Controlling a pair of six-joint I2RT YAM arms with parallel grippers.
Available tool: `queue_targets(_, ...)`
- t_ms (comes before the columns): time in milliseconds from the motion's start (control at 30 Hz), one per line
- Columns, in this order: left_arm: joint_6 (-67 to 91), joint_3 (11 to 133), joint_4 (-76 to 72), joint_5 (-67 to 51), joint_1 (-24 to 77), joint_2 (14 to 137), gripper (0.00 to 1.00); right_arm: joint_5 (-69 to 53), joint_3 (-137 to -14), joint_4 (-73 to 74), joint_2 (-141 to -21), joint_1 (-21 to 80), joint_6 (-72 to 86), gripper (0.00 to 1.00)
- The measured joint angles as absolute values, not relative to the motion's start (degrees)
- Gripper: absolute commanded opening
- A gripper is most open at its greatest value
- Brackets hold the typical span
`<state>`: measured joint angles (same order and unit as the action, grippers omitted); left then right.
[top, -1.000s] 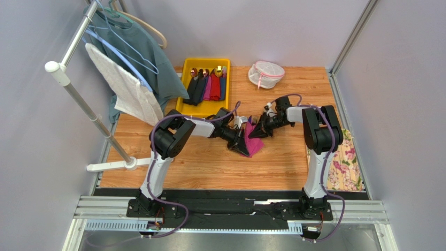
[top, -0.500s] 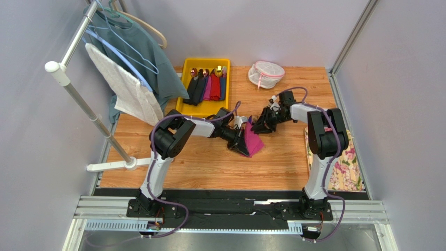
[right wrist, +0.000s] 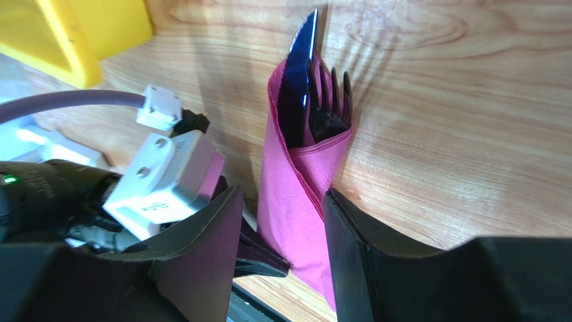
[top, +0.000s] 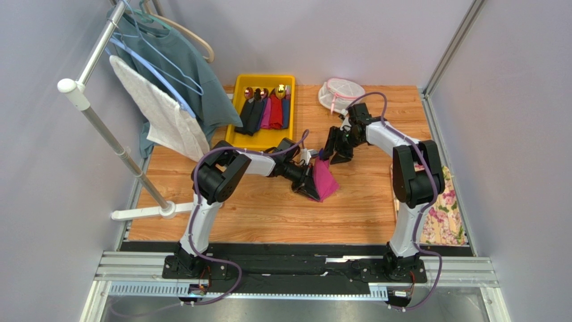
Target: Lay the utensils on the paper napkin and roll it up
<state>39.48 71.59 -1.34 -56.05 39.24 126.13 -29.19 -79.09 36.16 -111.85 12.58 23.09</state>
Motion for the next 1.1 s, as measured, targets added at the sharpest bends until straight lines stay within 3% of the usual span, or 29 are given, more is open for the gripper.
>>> queue_targets(667, 39.3, 71.6, -1.4, -56.1, 39.2, 126.1, 0.0, -25.7, -76.0, 37.7, -114.3, 15.3, 24.3, 0.42)
queue_targets(867, 39.3, 71.7, -1.3, -56.0, 39.2, 126.1, 0.0, -27.2, -76.2, 36.6, -115.5, 15.3, 25.1, 0.27)
queue_targets(1000, 39.3, 71.7, -1.3, -55.9, 39.2, 126.1, 0.0, -28.1, -76.2, 35.9, -116.2, 15.3, 25.3, 0.0)
queue_targets(1100, 39.3, 71.7, -1.3, -55.9, 39.2, 126.1, 0.0, -29.1, -76.2, 35.6, -116.2, 15.2, 25.0, 0.0)
